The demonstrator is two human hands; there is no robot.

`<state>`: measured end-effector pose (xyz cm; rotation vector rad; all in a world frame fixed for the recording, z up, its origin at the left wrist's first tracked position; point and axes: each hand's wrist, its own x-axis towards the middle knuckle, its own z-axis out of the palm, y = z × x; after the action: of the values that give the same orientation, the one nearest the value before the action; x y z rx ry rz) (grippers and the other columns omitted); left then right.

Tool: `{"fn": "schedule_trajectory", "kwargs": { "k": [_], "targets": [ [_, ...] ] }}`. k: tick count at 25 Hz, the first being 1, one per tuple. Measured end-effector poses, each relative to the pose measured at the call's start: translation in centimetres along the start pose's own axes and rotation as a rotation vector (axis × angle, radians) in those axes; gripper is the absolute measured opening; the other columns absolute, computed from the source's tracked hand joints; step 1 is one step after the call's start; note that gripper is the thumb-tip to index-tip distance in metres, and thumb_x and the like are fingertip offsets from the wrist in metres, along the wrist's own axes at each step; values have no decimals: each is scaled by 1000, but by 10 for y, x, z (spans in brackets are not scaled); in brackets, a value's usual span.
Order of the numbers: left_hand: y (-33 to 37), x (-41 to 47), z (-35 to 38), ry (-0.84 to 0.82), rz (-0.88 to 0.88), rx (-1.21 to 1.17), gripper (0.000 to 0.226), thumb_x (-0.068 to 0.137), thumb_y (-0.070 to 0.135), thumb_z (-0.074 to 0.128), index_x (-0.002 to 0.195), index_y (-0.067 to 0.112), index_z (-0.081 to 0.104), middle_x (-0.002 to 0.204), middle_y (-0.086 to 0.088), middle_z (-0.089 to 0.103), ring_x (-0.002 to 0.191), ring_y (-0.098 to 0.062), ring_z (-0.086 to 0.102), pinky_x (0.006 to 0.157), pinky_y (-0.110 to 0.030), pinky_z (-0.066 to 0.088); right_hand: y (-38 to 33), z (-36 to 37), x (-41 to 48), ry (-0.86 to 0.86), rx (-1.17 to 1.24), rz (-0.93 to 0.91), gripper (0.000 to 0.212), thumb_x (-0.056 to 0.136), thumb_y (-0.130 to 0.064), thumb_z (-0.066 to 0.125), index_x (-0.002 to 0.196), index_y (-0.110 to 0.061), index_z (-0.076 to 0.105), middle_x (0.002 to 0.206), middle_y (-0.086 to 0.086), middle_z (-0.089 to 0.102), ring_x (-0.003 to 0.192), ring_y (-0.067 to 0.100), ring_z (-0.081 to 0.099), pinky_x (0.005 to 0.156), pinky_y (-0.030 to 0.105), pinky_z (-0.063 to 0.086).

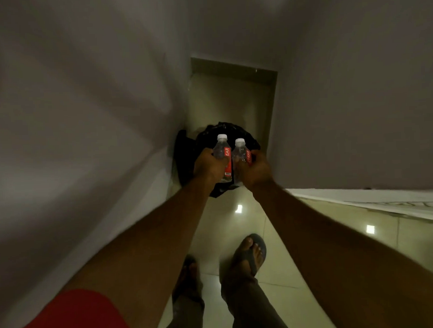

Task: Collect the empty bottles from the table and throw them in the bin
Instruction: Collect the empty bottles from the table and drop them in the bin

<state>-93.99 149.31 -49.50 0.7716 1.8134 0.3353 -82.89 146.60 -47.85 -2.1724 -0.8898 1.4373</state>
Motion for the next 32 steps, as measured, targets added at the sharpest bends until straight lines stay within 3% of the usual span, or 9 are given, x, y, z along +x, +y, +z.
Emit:
{"fn": "schedule_trajectory", "kwargs": {
  "k": [3,6,9,11,13,15,18,22,32],
  "targets": [
    [-13,13,14,-6,61,130,52,92,54,52,119,9,58,113,-11,66,104,-31,63,81,-32,45,17,12,25,-35,15,15,56,95,-50,54,143,-23,44,135,10,60,121,33,59,102,52,48],
    [-20,-6,8,-9,119,164,39,96,41,54,114,7,61,112,-14,67,104,-31,63,85,-34,48,20,13,0,-48,138,80,44,100,-25,53,143,-17,47,138,13,57,122,31,56,105,42,47],
    [-17,-47,-8,-32,196,151,24,96,25,54,100,4,62,104,-16,68,98,-34,64,90,-41,52,7,-3,-53,19,254,111,30,99,-11,52,128,-3,56,115,11,59,101,20,54,74,15,47],
    [-3,-88,-21,-67,229,139,21,96,20,52,102,3,63,105,-14,68,101,-34,64,87,-37,51,-8,-23,-97,70,334,131,23,97,-14,54,117,-7,62,107,10,62,92,20,55,68,19,46],
    [10,-137,-36,-112,268,147,28,95,20,52,114,3,63,115,-12,67,108,-32,63,95,-41,51,-22,-46,-150,110,401,135,12,95,-17,55,99,-16,67,104,11,67,89,22,60,76,35,52],
    [29,-201,-52,-174,310,153,33,93,20,55,123,9,61,120,-10,66,110,-28,62,98,-43,50,-42,-80,-213,157,496,120,13,94,-14,56,89,-20,66,98,9,69,87,23,62,77,38,53],
    [68,-324,-67,-320,374,162,37,94,19,58,130,14,56,120,-3,64,110,-21,60,93,-33,49,-63,-152,-325,268,634,96,9,96,-13,56,95,-15,65,91,7,67,80,18,62,65,26,49],
    [116,-460,-58,-513,498,169,32,94,17,59,126,20,56,111,2,65,104,-15,63,86,-23,49,-59,-240,-444,441,763,70,11,96,-20,59,102,-13,66,86,3,69,74,15,64,63,28,48],
    [204,-710,108,-936,814,289,25,93,14,61,118,20,58,107,-2,62,93,-11,59,80,-26,49,43,-474,-622,962,991,9,12,96,-24,60,105,-18,64,91,3,69,71,14,60,61,27,49]
  ]
}}
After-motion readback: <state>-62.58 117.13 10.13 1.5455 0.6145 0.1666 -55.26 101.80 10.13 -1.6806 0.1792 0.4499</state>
